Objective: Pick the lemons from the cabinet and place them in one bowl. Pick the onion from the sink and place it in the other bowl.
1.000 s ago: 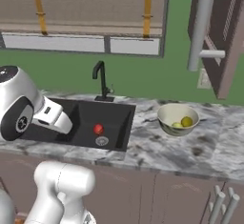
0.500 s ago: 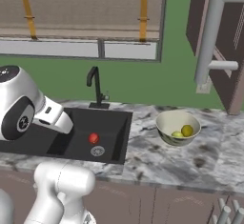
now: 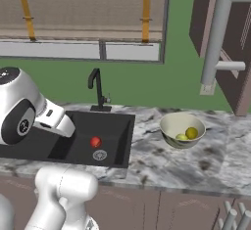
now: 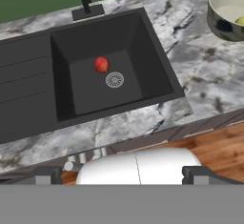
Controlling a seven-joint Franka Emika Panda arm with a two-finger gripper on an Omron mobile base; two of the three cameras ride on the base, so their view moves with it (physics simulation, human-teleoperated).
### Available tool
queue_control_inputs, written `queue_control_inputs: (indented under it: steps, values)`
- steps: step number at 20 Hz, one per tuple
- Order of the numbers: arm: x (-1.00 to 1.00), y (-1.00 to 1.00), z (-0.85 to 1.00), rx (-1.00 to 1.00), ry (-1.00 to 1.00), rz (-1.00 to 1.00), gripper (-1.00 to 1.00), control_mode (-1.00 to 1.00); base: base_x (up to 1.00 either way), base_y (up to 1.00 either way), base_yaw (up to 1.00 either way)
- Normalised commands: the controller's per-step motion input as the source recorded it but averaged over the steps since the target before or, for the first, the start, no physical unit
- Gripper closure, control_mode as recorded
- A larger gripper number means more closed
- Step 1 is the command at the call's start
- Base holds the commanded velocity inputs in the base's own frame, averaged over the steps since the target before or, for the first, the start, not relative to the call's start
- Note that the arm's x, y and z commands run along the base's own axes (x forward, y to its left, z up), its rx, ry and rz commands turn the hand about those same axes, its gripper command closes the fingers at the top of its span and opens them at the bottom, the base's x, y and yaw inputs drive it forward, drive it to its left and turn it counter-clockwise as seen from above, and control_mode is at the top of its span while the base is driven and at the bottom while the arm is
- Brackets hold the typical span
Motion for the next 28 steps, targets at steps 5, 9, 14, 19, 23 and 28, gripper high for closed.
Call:
queue_control_inputs:
  steps: [5,9,14,19,23,28]
  values:
    - [0.0,0.0,0.0,0.0,0.0,0.0,-1.0,1.0,0.05,0.16,-0.01]
    - [0.04,0.0,0.0,0.0,0.0,0.0,-1.0,-1.0,0.0,0.0,0.0]
    - [0.55,0.0,-0.05,0.0,-0.02,0.09,-1.0,-1.0,0.0,0.0,0.0]
    - [0.55,0.02,-0.32,-0.03,0.0,0.12,-1.0,-1.0,0.0,0.0,0.0]
    - [0.5,0.11,-0.58,-0.12,0.03,0.06,-1.0,-1.0,0.0,0.0,0.0]
    - [0.65,0.0,-0.58,-0.02,0.0,0.03,-1.0,-1.0,0.0,0.0,0.0]
